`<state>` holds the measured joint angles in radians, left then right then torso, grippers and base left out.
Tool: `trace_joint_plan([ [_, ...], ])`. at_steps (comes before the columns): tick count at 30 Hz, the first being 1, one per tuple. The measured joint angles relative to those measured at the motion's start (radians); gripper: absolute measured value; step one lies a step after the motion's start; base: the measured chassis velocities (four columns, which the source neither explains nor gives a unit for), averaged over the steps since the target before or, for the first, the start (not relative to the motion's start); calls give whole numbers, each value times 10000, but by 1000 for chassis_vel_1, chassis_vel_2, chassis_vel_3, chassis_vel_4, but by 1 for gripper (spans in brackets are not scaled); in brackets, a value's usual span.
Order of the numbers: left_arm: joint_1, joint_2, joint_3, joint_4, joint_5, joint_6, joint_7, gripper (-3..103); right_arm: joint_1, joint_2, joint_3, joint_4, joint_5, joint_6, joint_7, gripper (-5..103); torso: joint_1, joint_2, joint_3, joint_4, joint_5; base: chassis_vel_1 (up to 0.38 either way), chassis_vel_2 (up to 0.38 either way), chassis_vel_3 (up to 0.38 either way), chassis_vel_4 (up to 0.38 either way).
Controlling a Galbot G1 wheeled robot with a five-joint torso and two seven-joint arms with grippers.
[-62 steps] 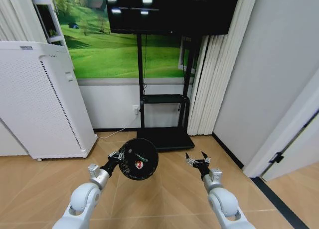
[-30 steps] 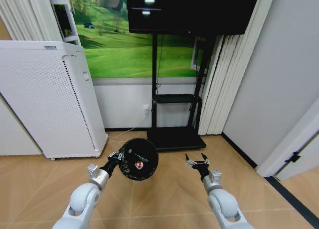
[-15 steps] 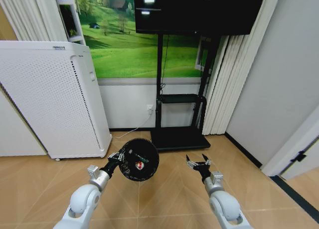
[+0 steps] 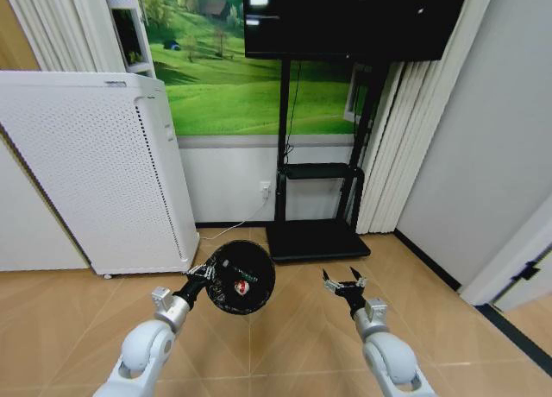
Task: Pick up the trash bin and place the garbage on the floor into it.
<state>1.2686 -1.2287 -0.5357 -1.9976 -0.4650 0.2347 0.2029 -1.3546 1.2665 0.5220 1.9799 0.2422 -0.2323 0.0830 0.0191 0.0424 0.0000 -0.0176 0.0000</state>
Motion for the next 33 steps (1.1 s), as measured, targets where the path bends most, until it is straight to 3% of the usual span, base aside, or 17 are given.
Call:
trace_joint_plan([
  [6, -4, -16, 0, 23, 6, 0, -1, 7, -11, 19, -2, -48, -6, 185, -66, 100, 0, 0, 0, 0, 0, 82, 75, -85, -83],
  [9, -3, -26, 4, 39, 15, 0, 3, 7, 1, 78, -8, -228, -1, 644, -244, 100, 0, 0, 0, 1, 0, 47, 30, -48, -30],
  [33, -73, -35, 62, 100, 8, 0, -1, 7, -175, 92, 24, -106, 79, 550, -326, 100, -1, 0, 0, -4, -1, 59, -50, -57, 53],
])
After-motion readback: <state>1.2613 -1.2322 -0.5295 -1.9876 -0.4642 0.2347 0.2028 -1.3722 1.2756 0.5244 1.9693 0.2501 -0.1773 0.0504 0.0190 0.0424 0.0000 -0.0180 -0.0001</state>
